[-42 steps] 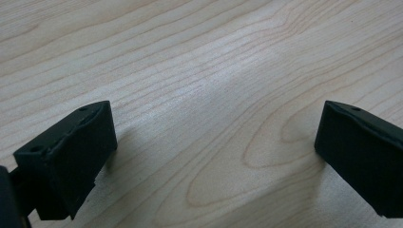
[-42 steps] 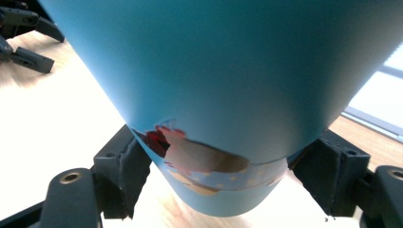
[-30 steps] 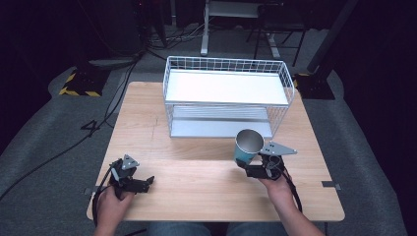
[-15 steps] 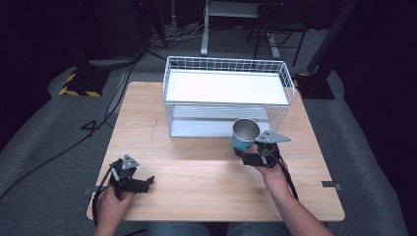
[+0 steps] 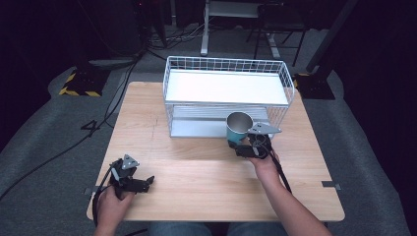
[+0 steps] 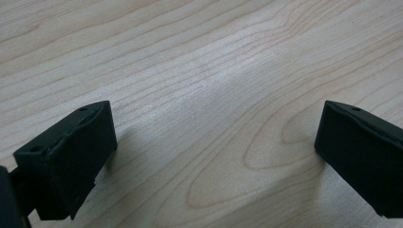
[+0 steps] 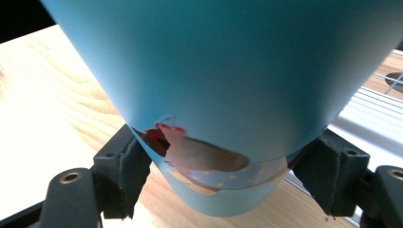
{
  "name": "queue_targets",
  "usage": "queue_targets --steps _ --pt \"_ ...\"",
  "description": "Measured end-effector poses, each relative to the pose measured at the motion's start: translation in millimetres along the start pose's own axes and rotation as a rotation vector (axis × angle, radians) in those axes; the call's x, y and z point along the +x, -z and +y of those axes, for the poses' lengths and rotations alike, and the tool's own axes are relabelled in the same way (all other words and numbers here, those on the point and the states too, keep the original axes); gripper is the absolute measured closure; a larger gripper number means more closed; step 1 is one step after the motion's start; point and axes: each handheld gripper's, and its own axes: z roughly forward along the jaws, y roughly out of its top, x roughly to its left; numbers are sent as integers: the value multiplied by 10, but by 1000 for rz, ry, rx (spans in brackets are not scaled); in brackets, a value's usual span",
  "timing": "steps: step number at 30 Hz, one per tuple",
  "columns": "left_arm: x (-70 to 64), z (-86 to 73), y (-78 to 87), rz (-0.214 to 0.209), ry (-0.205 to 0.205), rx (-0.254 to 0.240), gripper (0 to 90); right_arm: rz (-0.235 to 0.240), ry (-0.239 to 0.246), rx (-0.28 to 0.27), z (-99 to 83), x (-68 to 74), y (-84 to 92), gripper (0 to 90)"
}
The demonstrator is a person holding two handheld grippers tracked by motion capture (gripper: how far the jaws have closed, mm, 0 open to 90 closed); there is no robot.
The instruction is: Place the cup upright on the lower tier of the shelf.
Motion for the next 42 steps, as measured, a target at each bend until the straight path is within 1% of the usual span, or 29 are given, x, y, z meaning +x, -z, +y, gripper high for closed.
queue_targets --steps 4,6,7,9,12,13,15,19,23,26,27,30,32,36,42 --pt "0 0 0 0 0 0 6 -5 -7 9 14 -13 -110 252" --pt "0 0 0 0 0 0 6 -7 -8 8 25 -13 -136 252" --pt "0 0 0 0 0 0 6 -9 -1 4 54 -15 -191 252" --pt "0 0 0 0 0 0 6 -16 3 1 76 -16 -231 252" --pt "0 0 0 0 0 0 6 -16 3 1 95 -22 -279 251" --pt "0 0 0 0 0 0 6 -18 1 2 111 -29 -329 252" --pt "0 0 0 0 0 0 6 -18 -6 -3 124 -39 -379 251" --pt "-6 -5 4 0 2 1 6 -26 -4 -5 151 -53 -478 251" --pt "-14 -12 7 -5 2 -1 5 -35 -8 -9 169 -75 -565 251" --pt "-19 -14 13 -3 4 3 5 -39 -9 -10 170 -88 -610 251" --pt "-31 -21 15 3 9 0 6 -44 -13 -6 164 -100 -653 251" --pt "-35 -29 24 1 2 1 5 -46 -19 -10 154 -125 -701 251" --pt "-46 -37 31 0 10 1 5 -48 -23 -12 155 -147 -729 251" --pt "-54 -45 38 5 5 1 5 -57 -31 -18 171 -189 -781 251" --pt "-55 -46 39 5 6 1 5 -74 -21 -23 194 -242 -863 251"
